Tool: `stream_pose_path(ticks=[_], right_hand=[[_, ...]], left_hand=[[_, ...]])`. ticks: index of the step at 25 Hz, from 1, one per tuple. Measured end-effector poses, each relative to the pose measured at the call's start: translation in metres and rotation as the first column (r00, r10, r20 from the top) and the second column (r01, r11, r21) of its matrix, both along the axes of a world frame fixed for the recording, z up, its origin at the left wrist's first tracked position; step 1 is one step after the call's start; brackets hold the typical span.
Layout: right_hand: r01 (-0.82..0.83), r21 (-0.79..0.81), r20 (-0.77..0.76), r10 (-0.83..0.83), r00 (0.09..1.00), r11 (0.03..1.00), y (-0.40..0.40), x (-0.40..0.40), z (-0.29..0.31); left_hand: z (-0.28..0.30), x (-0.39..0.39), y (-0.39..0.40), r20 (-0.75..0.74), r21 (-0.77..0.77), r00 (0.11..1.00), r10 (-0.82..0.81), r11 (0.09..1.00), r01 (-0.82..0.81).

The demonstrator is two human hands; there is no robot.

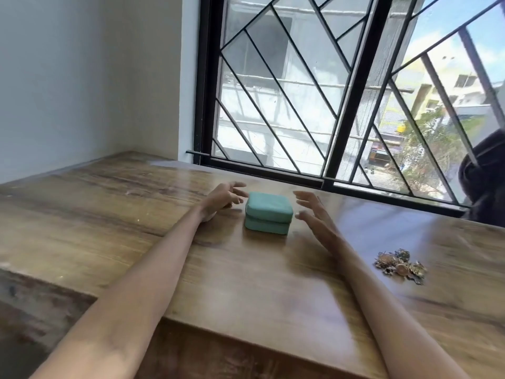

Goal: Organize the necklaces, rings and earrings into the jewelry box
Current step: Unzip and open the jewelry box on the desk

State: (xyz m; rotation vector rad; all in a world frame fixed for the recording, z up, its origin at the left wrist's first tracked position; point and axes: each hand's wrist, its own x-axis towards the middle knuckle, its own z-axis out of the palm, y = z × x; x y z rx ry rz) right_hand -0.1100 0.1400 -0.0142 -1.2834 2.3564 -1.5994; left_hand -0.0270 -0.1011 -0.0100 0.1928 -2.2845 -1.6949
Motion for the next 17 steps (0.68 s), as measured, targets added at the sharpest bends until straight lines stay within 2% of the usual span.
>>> stream_pose_path(ticks=[2,5,7,11,17], right_hand=[[0.024,0.005,0.106,-0.024,0.994,1.0,0.003,0.002,0.0],[-0.052,0.104,0.156,0.035,0.987,0.993,0.0,0.01,-0.003],[-0.061,0.091,0.165,0.045,0.985,0.994,-0.001,0.012,-0.003],[-0.061,0.063,0.183,0.049,0.982,0.996,0.005,0.011,-0.001],[-0.049,0.083,0.146,0.036,0.989,0.995,0.003,0.008,-0.001]], left_hand=[[0.003,0.02,-0.002,0.034,0.086,0.99,-0.136,0.987,0.133],[0.006,0.035,0.008,0.109,-0.017,0.961,-0.256,0.966,0.259],[0.005,0.036,0.014,0.111,-0.093,0.967,-0.229,0.967,0.239],[0.001,0.034,0.014,0.062,-0.143,0.977,-0.203,0.967,0.21],[0.003,0.034,0.024,0.039,-0.161,0.991,-0.125,0.978,0.13]])
